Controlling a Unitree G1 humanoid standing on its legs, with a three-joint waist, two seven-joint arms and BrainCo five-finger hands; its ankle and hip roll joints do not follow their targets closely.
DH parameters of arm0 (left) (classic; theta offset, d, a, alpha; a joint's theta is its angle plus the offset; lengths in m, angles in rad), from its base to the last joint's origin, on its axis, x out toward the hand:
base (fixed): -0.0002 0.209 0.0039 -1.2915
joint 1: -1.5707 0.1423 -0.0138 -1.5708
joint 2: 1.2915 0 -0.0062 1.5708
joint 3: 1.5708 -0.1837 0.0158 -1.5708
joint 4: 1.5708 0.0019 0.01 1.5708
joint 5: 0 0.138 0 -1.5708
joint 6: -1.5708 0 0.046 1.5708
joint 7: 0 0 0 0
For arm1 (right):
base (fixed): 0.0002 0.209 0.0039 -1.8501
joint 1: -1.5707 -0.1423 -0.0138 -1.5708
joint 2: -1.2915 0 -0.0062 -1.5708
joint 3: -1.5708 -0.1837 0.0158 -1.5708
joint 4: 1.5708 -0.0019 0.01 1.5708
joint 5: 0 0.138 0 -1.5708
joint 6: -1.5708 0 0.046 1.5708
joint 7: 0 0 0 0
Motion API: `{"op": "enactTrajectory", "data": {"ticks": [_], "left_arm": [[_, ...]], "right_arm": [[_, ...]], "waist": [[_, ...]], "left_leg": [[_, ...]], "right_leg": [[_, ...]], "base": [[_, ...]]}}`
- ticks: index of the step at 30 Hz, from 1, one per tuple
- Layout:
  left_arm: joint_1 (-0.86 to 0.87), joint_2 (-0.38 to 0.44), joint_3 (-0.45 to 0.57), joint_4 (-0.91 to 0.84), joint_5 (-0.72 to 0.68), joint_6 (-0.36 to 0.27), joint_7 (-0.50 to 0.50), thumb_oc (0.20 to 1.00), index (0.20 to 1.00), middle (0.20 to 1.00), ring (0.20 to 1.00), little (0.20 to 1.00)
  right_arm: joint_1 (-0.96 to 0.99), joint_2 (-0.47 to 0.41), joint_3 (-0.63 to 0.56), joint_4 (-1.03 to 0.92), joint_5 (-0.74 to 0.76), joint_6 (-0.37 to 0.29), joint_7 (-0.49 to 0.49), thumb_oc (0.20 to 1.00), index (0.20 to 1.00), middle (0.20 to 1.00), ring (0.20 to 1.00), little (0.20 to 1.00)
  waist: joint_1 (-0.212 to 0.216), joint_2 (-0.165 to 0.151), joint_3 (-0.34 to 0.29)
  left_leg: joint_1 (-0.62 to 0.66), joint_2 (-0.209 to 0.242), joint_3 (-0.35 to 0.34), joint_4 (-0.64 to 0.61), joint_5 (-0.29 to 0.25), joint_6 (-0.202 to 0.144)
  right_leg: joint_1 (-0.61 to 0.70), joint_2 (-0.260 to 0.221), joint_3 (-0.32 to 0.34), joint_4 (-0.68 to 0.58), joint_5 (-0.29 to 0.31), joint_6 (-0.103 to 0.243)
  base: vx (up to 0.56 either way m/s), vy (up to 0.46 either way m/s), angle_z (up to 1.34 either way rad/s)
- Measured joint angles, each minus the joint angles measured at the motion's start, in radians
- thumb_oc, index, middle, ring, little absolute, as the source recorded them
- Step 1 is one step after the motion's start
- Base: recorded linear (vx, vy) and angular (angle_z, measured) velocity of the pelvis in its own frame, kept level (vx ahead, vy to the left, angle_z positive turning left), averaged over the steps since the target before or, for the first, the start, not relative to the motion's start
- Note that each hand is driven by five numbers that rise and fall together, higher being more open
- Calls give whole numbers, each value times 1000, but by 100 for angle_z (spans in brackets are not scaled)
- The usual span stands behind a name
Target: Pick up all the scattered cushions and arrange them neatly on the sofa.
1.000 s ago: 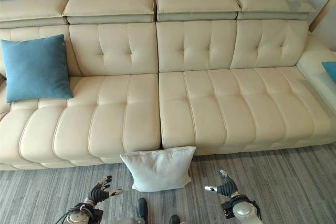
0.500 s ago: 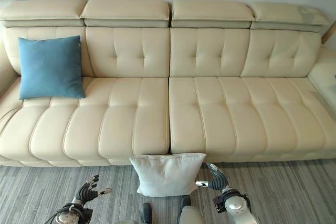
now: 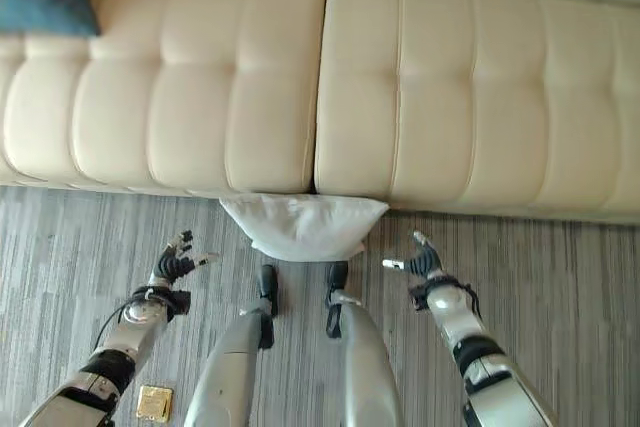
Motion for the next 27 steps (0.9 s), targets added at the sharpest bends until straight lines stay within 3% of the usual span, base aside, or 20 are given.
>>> {"op": "enactTrajectory", "data": {"ticks": [5,10,12,13,14,15,16,23,27], "left_arm": [[-203,63,-43,3,-38,-14,31,1000,1000,1000,1000,1000],[-358,92,-113,59,-57,-19,62,1000,1000,1000,1000,1000],[-374,79,-139,77,-57,-20,69,1000,1000,1000,1000,1000],[-416,72,-203,132,-56,-17,87,1000,1000,1000,1000,1000],[-438,67,-218,131,-56,-15,93,1000,1000,1000,1000,1000],[-465,61,-231,132,-55,-12,99,316,316,316,316,316],[-510,40,-234,126,-56,-1,119,200,200,200,200,200],[-435,57,-224,-41,-56,27,180,200,200,200,200,200],[-311,64,-183,-241,-31,25,199,200,200,200,200,200]], "right_arm": [[-235,-14,24,17,48,-7,-50,1000,1000,1000,1000,1000],[-402,7,116,56,70,-20,-83,1000,1000,1000,1000,1000],[-420,38,130,51,90,-19,-93,1000,1000,1000,1000,1000],[-459,83,164,48,104,-19,-114,200,200,200,200,200],[-479,102,164,44,105,-20,-121,200,200,200,200,200],[-500,112,162,44,109,-21,-131,200,200,200,200,200],[-516,152,147,34,144,-22,-157,200,200,200,200,200],[-377,153,147,-93,182,-23,-177,200,200,200,200,200],[-221,124,107,-236,192,-39,-140,200,200,200,200,200]], "waist": [[-5,-5,68],[-5,-5,77],[-4,-5,75],[-7,-8,38],[-8,-7,34],[-9,-7,34],[-9,-7,36],[-1,-6,35],[6,-6,34]], "left_leg": [[-292,24,-7,210,-35,16],[-490,34,-22,340,-69,22],[-507,34,-26,359,-70,25],[-575,41,-30,414,-93,20],[-598,41,-31,422,-93,20],[-617,41,-31,430,-93,20],[-643,41,-32,446,-91,24],[-568,30,-29,391,-83,35],[-428,19,-27,288,-67,29]], "right_leg": [[-277,-5,13,175,-13,-27],[-466,-15,10,290,-39,-54],[-482,-15,10,309,-36,-51],[-548,-14,12,354,-58,-60],[-570,-14,13,361,-57,-59],[-589,-14,13,367,-54,-55],[-613,-15,14,380,-48,-50],[-543,-22,15,345,-46,-46],[-407,-23,11,257,-42,-38]], "base": [[-120,-17,-5],[-26,-8,0],[-11,5,-3],[-19,18,-6],[-19,29,-8],[0,0,0],[0,0,0],[-12,5,5],[-20,3,6]]}}
